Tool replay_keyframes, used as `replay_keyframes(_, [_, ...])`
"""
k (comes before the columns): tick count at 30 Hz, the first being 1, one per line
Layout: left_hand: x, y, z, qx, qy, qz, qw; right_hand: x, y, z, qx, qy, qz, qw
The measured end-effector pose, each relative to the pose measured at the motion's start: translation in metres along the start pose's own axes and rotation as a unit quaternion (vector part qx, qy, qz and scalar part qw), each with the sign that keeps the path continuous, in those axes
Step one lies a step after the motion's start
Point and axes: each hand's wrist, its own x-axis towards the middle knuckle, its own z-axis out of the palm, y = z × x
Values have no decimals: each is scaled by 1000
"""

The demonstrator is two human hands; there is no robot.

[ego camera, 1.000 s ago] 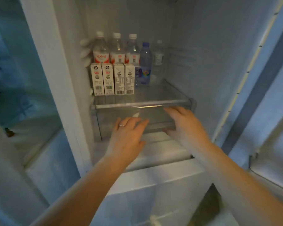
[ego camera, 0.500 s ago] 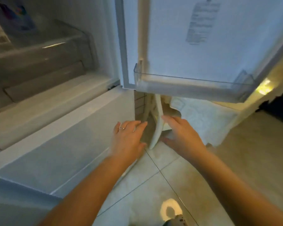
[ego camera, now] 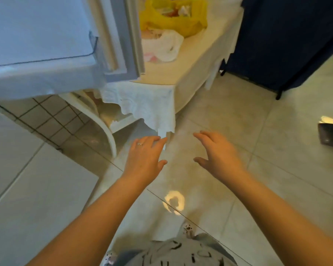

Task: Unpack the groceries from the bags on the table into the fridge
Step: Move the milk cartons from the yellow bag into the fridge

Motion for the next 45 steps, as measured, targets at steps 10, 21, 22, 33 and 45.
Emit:
replay_keyframes(10, [136,67,46,-1,-35,48,998,51,136,-20,-10,-26,55,998])
replay_keyframes(21, [374,42,56,-28,-1,30,999,262,217,-66,-31,-24,22,999])
replay_keyframes(22, [396,39,53,-29,3,25,999,280,223,-72,-33,-23,17,999])
replay_keyframes(33, [583,0,40,-21,61,-73,995,486,301,-117,-4,-26,-54,998])
replay_keyframes(45, [783,11,41,-6,86,-242,967,728,405,-182,10,-59,-197,978])
